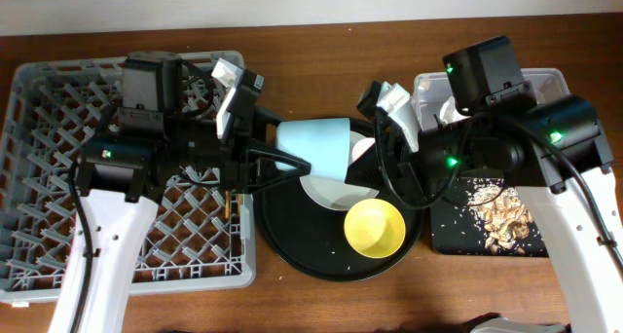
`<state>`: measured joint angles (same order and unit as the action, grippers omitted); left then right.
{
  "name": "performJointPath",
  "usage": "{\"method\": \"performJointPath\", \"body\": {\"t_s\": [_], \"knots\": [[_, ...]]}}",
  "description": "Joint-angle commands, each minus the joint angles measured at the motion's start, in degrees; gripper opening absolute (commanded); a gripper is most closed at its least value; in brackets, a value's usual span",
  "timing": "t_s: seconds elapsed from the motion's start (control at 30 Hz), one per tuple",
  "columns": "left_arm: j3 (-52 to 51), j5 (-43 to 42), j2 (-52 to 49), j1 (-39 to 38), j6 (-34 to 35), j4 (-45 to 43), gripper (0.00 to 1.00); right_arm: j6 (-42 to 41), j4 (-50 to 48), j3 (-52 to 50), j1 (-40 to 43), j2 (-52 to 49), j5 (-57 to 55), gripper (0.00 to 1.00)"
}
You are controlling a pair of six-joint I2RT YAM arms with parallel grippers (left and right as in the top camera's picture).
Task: Sort waste into correct bins and load items into the dishwasher rack
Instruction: 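Place the blue cup upside down in the rack with the left gripper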
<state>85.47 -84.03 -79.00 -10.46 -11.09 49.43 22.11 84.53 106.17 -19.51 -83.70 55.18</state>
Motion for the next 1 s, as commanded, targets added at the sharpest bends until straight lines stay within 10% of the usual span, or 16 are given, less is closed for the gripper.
{"method": "performJointPath", "body": {"t_s": [0.0,0.17,0.33,0.9,0.97], "knots": [[0.9,-0.44,0.83,1.14,-0.11,-0.39,0.32,0.13,0.68,-0.22,-0.68,-0.2,-3.08,0.09],[0.9,27.04,0.94,10.56,15.21,0.42,0.27,-3.96,2.1,-0.2,5.86,-0.2,-12.87,0.11],[0.87,77.55,-0.33,10.95,25.97,7.69,0.27,-14.08,2.45,-0.22,9.92,-0.26,-30.86,0.11],[0.87,88.37,-25.16,10.99,26.91,-4.31,0.27,-14.03,3.23,-0.22,9.84,-0.26,-31.5,0.1],[0.83,88.39,-26.34,10.99,26.91,-3.5,0.41,-14.03,3.23,-0.22,9.84,-0.26,-31.5,0.1]]}}
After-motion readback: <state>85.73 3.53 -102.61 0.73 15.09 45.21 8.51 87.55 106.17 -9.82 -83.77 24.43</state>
